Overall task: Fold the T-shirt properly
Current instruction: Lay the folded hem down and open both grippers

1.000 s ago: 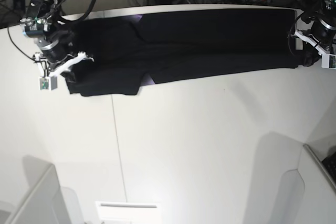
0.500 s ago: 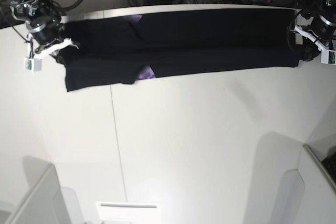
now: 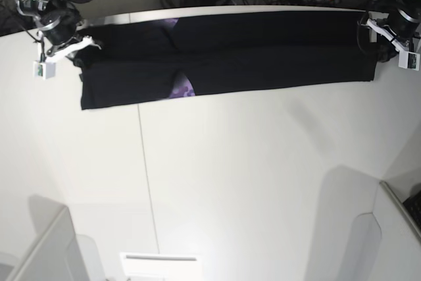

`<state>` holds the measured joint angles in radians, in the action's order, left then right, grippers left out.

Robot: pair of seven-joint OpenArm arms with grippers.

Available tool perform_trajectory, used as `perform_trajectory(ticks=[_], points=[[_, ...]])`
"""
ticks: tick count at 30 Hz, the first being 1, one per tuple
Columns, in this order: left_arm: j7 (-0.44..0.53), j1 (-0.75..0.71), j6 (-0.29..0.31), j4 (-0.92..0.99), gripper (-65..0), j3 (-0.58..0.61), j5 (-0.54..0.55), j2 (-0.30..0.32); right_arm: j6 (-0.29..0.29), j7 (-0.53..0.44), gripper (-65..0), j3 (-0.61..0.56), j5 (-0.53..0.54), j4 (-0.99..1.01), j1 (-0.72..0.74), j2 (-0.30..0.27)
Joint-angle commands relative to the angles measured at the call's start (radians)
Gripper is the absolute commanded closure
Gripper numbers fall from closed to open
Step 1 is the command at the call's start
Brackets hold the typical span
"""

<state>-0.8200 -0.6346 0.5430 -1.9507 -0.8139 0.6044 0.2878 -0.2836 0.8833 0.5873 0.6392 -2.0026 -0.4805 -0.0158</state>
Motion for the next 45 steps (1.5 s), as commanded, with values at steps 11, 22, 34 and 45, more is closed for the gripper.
perform_trajectory(ticks=[11,22,34,45], points=[[0.017,-0.054,-0.004,0.006,0.0,0.041,0.004,0.015,-0.001,-0.020,0.0,0.004,-0.101,0.009,-0.001,-0.006],[0.024,-0.029,-0.007,0.018,0.0,0.110,-0.163,0.000,-0.001,-0.020,0.0,0.007,-0.106,0.022,-0.007,0.003],[0.024,-0.038,-0.007,0.015,-12.3,0.098,-0.168,0.000,-0.001,-0.029,-23.0,0.013,-0.108,0.021,-0.045,0.003],[0.023,-0.008,-0.004,-0.023,-44.1,-0.022,-0.107,-0.005,-0.009,-0.168,-22.7,-0.040,-0.103,-0.001,-0.030,-0.016]])
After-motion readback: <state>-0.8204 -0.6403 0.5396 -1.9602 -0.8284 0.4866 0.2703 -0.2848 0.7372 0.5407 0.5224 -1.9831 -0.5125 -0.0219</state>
